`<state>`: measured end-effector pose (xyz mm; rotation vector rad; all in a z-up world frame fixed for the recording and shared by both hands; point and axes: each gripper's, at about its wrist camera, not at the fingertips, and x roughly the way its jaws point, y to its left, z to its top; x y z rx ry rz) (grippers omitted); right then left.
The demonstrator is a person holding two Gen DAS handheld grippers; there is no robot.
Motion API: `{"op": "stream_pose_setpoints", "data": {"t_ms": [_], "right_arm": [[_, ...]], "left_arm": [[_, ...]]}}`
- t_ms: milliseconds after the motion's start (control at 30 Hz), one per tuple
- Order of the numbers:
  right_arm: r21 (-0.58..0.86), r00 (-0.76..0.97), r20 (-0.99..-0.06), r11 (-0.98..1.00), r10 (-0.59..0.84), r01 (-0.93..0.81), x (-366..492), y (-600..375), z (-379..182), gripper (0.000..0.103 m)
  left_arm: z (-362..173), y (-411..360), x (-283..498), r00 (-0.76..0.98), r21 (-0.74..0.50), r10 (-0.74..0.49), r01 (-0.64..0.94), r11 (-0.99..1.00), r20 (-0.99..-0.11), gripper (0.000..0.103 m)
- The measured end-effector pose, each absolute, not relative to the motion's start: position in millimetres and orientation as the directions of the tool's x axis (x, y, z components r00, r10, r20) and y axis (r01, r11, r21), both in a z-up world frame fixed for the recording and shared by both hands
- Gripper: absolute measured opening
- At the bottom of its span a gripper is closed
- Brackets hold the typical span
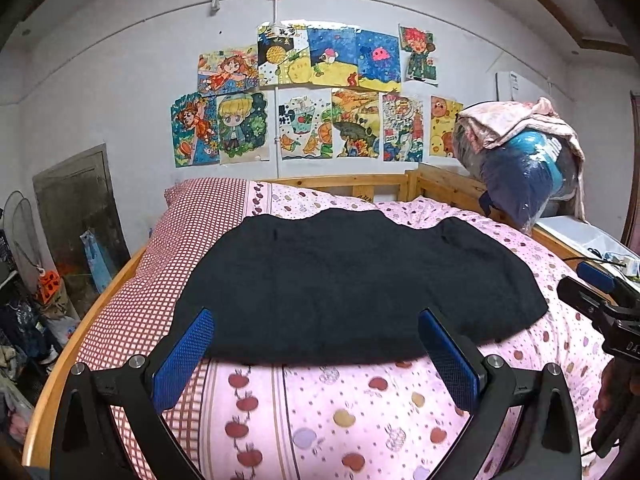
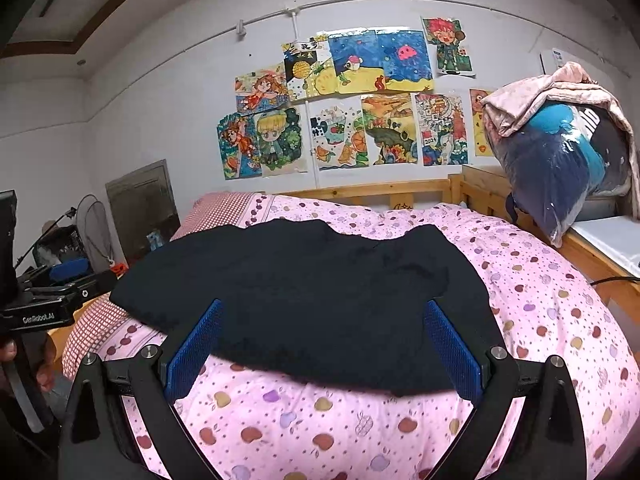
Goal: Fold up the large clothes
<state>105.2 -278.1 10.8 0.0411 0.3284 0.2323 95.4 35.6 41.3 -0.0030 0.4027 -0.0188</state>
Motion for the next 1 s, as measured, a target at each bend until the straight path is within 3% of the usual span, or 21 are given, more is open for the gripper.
{"op": "stream_pose_setpoints", "data": {"t_ms": [433,1000], "right_arm": [[0.047,0.930,-0.293,0.975,0.222,-0.217,66,-277,5,0.098],[0.028,0.936,-0.292,0.980,0.198,-0.199,36,-269,-13,0.098]], "left_arm": [[32,32,56,0.937,0.010,-0.011,0.016,1.000,-0.348,0.103],[10,35,34,0.928,0.004,-0.015,0.018,1.000,-0.371,0.103]]}}
